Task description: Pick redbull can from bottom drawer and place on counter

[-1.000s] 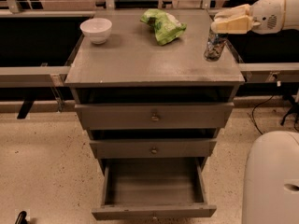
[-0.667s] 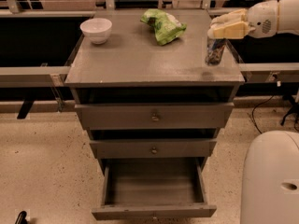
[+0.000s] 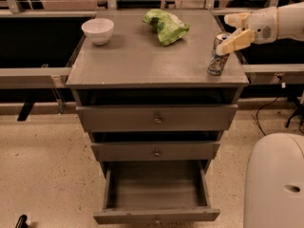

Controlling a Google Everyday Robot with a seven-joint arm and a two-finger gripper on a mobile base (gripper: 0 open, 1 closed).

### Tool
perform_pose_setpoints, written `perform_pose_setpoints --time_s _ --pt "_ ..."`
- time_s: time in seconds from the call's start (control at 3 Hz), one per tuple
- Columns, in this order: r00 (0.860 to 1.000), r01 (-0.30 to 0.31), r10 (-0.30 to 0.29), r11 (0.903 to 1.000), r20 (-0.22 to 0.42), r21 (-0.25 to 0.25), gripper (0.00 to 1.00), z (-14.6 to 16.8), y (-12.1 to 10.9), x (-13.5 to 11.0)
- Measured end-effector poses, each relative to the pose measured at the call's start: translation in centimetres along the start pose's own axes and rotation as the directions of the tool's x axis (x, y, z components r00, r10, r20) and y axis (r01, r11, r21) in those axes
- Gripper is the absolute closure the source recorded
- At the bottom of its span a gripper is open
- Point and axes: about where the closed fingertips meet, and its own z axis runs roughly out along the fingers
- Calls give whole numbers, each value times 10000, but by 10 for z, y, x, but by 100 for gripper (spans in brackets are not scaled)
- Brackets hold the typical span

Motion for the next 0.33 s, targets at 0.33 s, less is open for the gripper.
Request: perform_pose_setpoints --time_s 0.33 --pt "10000 0 0 10000 0 0 0 0 0 0"
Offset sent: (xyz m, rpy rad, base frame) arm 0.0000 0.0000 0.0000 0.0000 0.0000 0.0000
